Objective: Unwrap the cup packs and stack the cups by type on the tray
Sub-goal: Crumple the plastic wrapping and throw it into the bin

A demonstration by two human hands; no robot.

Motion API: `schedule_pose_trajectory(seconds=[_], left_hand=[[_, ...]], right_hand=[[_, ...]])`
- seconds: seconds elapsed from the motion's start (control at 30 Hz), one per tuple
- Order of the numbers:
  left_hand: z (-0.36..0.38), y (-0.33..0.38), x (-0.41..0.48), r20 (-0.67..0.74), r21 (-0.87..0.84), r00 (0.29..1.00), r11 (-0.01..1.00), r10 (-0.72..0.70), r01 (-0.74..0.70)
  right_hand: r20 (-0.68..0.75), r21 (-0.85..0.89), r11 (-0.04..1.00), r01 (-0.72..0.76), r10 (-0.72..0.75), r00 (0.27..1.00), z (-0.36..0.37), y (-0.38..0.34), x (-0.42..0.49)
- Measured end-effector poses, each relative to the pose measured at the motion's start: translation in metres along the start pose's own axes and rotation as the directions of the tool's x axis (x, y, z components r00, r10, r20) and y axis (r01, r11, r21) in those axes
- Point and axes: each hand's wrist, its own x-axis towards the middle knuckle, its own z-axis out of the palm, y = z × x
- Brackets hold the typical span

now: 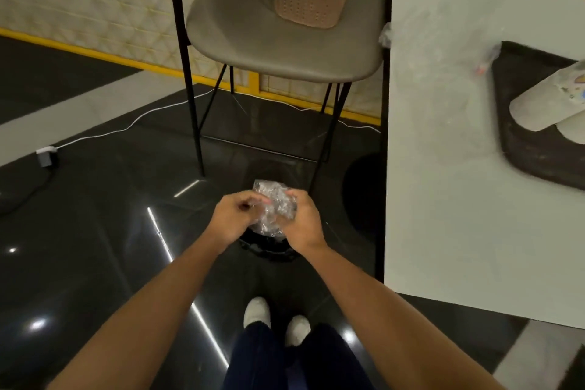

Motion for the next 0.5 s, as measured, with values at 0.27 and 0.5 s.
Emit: schedule_pose_trajectory(seconds=[0.27,0.5], left_hand=[[0.043,-0.122,0.096,0.012,0.436,0.998,0.898,-0.061,0.05],[0.085,-0.223,0.167,0.049,0.64,0.989,0.765,-0.137,0.074]], right_hand=[[0.016,-0.184,0.983,0.014,-0.011,1.0,0.054,0.109,0.064],[0.191,-0.275,0.958,-0.085,0.142,0.971,0.109,0.197,0.119]])
